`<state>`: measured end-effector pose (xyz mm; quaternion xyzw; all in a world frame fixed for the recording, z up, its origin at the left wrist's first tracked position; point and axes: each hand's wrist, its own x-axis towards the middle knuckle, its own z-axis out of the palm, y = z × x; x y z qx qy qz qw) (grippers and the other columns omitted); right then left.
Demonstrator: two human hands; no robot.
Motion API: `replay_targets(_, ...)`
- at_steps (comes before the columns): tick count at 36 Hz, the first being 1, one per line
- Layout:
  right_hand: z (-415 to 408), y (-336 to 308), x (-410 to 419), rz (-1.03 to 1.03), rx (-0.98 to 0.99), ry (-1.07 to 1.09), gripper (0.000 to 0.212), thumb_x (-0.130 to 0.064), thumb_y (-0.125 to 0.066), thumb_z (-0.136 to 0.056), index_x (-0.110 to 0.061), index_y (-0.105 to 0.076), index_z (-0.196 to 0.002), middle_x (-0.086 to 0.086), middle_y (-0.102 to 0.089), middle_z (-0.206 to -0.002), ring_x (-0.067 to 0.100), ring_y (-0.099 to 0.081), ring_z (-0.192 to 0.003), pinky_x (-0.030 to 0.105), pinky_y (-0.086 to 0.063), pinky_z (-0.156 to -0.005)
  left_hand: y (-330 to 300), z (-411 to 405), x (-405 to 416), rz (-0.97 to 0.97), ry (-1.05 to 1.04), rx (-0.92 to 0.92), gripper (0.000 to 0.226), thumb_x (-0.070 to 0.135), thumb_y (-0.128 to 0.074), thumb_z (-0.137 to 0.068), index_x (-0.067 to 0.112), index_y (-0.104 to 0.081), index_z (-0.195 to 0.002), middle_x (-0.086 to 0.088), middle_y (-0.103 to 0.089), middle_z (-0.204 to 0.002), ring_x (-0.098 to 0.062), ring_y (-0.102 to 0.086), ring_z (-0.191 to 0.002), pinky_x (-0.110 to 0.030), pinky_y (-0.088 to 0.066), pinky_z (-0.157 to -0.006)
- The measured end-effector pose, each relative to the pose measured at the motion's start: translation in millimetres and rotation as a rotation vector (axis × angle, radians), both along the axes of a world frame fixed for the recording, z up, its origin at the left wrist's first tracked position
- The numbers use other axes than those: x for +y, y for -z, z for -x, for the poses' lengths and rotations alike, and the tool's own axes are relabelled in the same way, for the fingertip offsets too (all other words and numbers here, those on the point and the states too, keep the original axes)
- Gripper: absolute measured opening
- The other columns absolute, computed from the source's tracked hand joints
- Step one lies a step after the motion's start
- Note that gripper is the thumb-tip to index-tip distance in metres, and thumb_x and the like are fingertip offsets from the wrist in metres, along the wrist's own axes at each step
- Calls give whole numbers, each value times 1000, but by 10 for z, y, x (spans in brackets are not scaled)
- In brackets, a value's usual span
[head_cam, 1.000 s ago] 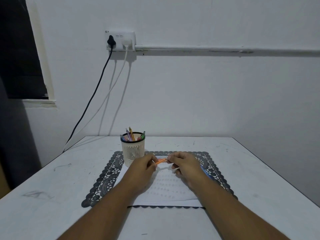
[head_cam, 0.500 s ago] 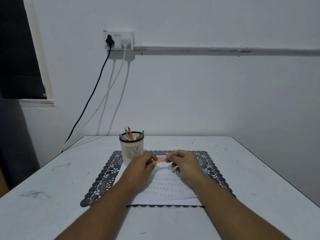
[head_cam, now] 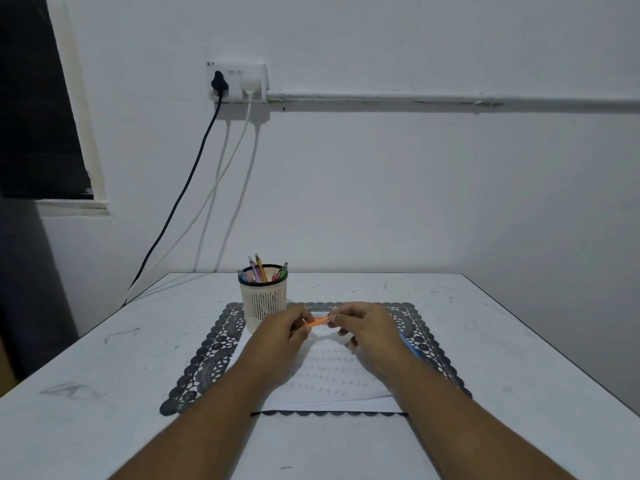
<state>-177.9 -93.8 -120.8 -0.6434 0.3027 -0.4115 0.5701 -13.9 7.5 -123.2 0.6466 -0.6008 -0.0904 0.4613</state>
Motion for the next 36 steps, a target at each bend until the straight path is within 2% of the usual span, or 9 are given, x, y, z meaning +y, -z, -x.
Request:
replay_targets(3,68,-79,8,57,59,-11,9,-13,-76,-93,-13,-83,-89,10,-77,-85,12,-59,-73,23,-44,-57,-5,11,4,-8,-13,-27,19,12,-63,-99,29,-66,-91,8,-63,-73,-1,-54,-65,-15,-40,-58)
replay_targets(6,183,-184,-72,211,205,56,11,-16,-72,-96,-15,-82,-94,-1,-79,-84,7,-62,-67,11,-42,-53,-14,34,1,-16,-35,-50,18,12,-62,-99,27,-66,-92,6,-64,-75,-1,-56,-66,-14,-40,-58)
replay_targets(10,323,-216,-260,256,272,197,17,-9,-68,-95,-19,-77,-85,-3,-77,-77,7,-60,-59,18,-47,-59,-2,21,-2,-56,-77,-72,17,16,-60,-100,30,-65,-91,8,-65,-75,1,-58,-68,-15,-39,-58)
replay_targets(12,387,-191,-316,284,404,223,18,-9,-68,-94,-19,-75,-81,-3,-75,-76,6,-59,-60,24,-47,-65,11,-6,-11,-73,-101,-81,17,17,-61,-100,31,-65,-91,10,-66,-74,0,-60,-69,-20,-42,-60)
replay_targets(16,471,-124,-333,329,614,166,16,-9,-73,-89,-20,-75,-78,-6,-71,-75,6,-61,-64,19,-44,-59,19,-38,-27,-107,-128,-85,18,15,-61,-98,31,-65,-91,8,-68,-74,-6,-63,-70,-27,-49,-64)
replay_targets(21,372,-108,-236,390,677,77,9,-25,-82,-82,-31,-76,-82,-9,-62,-74,6,-57,-66,23,-42,-60,9,-20,-19,-117,-133,-80,16,14,-62,-97,29,-67,-95,7,-68,-77,-8,-64,-75,-29,-52,-68)
replay_targets(25,282,-61,-175,456,755,45,10,-25,-82,-87,-31,-77,-92,-10,-64,-83,4,-59,-71,16,-42,-56,-8,-22,-3,-125,-125,-95,15,15,-62,-97,29,-67,-96,8,-68,-77,-7,-63,-74,-31,-52,-69)
replay_targets(29,226,-56,-157,519,860,50,10,-24,-76,-90,-31,-73,-83,-10,-69,-85,9,-65,-82,32,-53,-78,-5,-24,1,-140,-127,-104,15,16,-62,-98,30,-67,-95,7,-67,-78,-10,-63,-76,-36,-54,-73)
replay_targets(36,226,-50,-134,539,849,98,10,-21,-68,-93,-25,-69,-84,-10,-70,-87,9,-64,-85,34,-53,-78,-27,23,11,-146,-122,-101,14,14,-60,-99,26,-67,-97,5,-68,-76,-9,-63,-71,-31,-53,-67)
